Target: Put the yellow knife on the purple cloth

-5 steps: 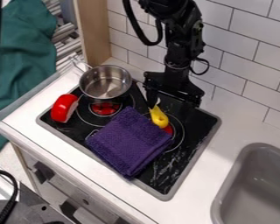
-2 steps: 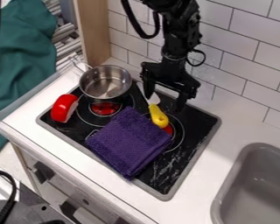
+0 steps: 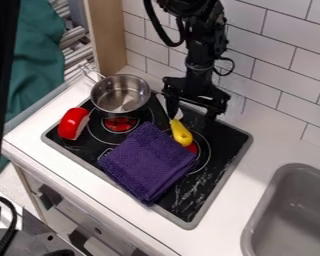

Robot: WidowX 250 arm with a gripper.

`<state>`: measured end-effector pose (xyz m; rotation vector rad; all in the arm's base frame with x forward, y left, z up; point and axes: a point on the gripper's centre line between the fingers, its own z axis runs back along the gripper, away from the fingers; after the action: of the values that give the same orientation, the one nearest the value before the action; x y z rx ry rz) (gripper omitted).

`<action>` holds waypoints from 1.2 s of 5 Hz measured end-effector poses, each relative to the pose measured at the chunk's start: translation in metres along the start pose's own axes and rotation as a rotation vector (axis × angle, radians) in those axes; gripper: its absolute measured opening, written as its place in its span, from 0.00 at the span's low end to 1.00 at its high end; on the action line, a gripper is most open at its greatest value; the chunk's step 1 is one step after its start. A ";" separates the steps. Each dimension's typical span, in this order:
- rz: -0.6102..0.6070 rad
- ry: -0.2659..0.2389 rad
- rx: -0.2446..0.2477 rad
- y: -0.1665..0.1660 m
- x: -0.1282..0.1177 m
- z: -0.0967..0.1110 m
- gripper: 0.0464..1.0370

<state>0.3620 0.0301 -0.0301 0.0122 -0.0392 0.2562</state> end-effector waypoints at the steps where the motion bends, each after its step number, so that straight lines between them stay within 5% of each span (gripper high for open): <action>1: 0.007 0.015 -0.021 -0.001 0.000 -0.005 0.97; 6: 0.039 0.033 -0.005 0.018 -0.014 -0.010 0.91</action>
<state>0.3439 0.0444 -0.0404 0.0020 -0.0077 0.2954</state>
